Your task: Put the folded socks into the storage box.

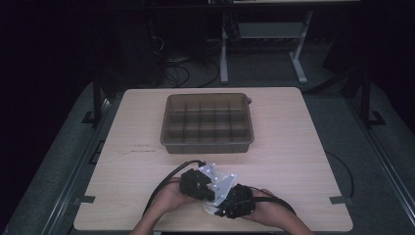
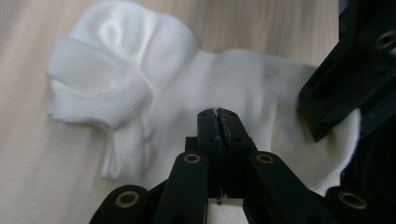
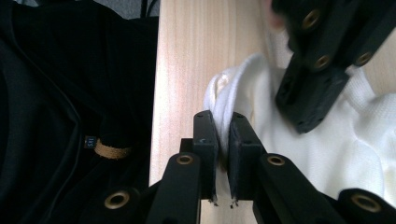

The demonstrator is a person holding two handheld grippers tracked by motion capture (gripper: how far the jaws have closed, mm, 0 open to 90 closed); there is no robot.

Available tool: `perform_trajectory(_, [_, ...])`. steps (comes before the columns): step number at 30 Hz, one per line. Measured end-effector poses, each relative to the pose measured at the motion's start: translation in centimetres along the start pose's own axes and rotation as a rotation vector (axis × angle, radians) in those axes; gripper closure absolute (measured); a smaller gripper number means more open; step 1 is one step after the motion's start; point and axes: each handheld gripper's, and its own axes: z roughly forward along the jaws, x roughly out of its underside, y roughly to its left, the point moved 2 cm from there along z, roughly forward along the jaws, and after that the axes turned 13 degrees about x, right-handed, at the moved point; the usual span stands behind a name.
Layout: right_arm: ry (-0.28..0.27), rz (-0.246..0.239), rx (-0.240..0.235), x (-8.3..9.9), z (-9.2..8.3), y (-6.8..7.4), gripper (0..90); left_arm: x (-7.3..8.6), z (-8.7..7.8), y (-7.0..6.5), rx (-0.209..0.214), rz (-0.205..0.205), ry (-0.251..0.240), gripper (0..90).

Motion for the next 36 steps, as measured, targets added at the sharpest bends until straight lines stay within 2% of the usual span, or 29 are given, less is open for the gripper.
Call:
perform_trajectory(1, [-0.003,0.0,-0.002,0.0,0.0,0.0,83.1,0.1,0.0,0.0,0.004,-0.003,-0.014,88.8])
perform_trajectory(6, [-0.002,0.008,-0.009,0.1,0.0,0.1,83.1,0.1,-0.2,-0.1,0.004,0.001,-0.015,88.3])
perform_trajectory(13, [-0.01,0.003,-0.013,-0.4,-0.6,0.4,83.0,-0.2,-0.6,-0.4,0.007,0.007,-0.04,88.0])
perform_trajectory(21, [-0.01,0.002,-0.023,-0.4,-0.6,0.6,83.0,-0.2,0.5,-0.5,0.026,0.01,-0.015,88.0])
perform_trajectory(25, [-0.012,0.007,-0.023,-0.4,-0.6,0.6,83.0,-0.1,-0.1,-0.4,0.026,0.006,-0.037,87.1])
perform_trajectory(36, [-0.001,0.012,-0.031,-0.6,-1.2,0.9,83.0,0.7,-2.6,-0.6,-0.02,-0.002,-0.093,87.1])
